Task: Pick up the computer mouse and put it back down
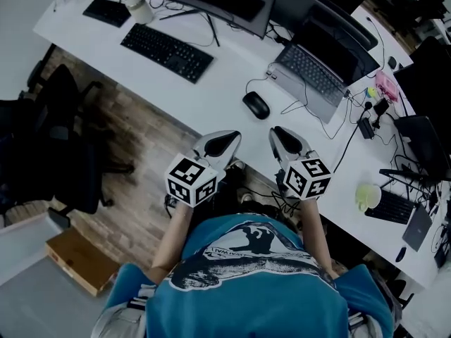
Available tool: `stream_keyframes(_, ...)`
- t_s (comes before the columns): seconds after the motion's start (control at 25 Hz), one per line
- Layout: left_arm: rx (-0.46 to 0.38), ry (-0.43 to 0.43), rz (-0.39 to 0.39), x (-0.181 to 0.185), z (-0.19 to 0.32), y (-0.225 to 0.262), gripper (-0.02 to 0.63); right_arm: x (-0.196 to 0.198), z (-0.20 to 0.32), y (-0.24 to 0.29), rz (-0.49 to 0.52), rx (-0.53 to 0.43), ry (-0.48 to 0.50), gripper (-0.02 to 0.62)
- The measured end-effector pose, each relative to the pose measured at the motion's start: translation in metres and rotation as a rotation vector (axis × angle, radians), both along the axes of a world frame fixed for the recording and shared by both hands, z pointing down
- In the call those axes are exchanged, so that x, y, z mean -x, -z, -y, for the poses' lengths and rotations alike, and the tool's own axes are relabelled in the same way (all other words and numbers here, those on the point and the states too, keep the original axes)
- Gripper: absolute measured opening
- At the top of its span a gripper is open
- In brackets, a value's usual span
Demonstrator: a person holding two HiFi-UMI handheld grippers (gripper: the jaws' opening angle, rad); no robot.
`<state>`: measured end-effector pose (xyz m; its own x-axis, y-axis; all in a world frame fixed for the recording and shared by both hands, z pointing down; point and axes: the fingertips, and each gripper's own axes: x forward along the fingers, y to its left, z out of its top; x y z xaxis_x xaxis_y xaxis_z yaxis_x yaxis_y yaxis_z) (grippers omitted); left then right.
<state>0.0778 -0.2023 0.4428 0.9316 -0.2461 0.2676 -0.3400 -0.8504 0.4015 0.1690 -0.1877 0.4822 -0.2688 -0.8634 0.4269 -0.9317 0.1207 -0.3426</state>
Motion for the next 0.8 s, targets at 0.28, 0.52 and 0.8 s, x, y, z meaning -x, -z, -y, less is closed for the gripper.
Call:
stream_keyframes(0.28, -0.01, 0.031, 0.016, -0.007, -0.057, 0.002, 0.012, -0.006, -0.051, 0.012, 0.037, -0.035, 0.033, 0.031)
stream_keyframes(0.52, -0.02, 0.057, 0.02, -0.01, -0.103, 0.004, 0.012, -0.005, -0.09, 0.016, 0.084, -0.054, 0.048, 0.024)
stream_keyframes(0.8, -0.028, 0.092, 0.026, -0.007, -0.153, 0.004, 0.012, -0.001, -0.132, 0.019, 0.107, -0.087, 0.079, -0.008)
